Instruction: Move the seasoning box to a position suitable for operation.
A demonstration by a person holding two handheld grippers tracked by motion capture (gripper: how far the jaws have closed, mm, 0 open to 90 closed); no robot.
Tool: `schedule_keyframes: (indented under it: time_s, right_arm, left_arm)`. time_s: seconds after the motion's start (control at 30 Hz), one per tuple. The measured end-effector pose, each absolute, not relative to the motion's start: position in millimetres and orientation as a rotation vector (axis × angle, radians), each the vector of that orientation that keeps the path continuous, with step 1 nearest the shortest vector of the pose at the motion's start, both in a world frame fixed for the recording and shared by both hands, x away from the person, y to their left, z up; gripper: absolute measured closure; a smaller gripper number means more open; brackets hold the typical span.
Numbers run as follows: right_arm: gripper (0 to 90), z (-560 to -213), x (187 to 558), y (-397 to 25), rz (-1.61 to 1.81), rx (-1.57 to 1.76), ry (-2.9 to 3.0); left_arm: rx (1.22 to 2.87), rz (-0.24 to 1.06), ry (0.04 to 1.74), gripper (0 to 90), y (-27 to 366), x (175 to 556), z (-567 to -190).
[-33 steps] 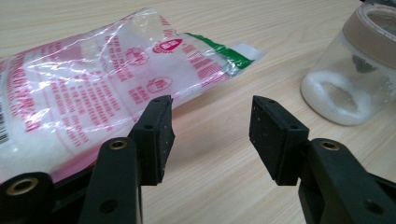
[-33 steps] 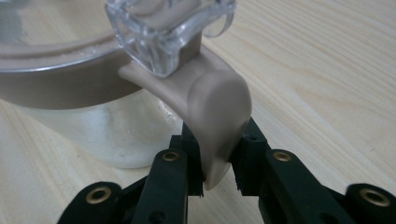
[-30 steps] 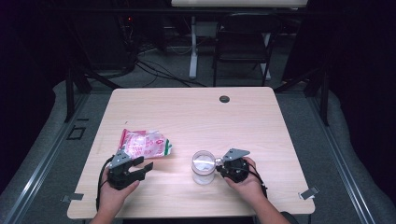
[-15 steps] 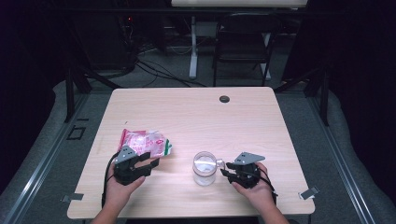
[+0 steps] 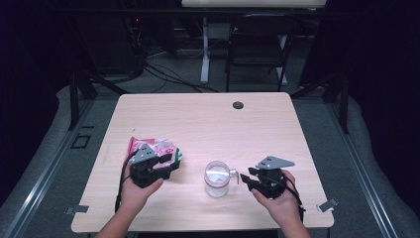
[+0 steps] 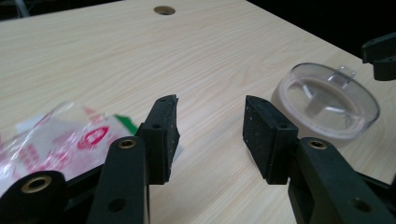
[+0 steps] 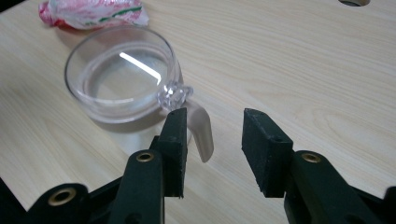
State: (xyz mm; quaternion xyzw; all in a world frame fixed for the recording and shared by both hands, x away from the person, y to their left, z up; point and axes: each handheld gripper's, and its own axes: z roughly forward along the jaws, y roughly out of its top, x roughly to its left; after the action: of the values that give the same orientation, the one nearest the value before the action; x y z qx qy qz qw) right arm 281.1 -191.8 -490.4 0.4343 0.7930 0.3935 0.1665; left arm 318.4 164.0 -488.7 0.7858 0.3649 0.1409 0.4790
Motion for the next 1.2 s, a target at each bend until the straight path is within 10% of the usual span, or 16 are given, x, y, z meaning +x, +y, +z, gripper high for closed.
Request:
schedule_keyframes:
  time_s: [0.37,1.2]
  right_arm:
    - [69.3,-471.7,289.3,-181.0,1.146,1.309,2.214]
    - [83.3,-487.4,300.0,-165.4,1.184,1.330,2.251]
  left_arm:
    - [1.963,0.354,0.854,52.7,127.1,320.2,-479.6]
    - [2.089,0.197,0.746,88.8,105.6,301.2,-521.6]
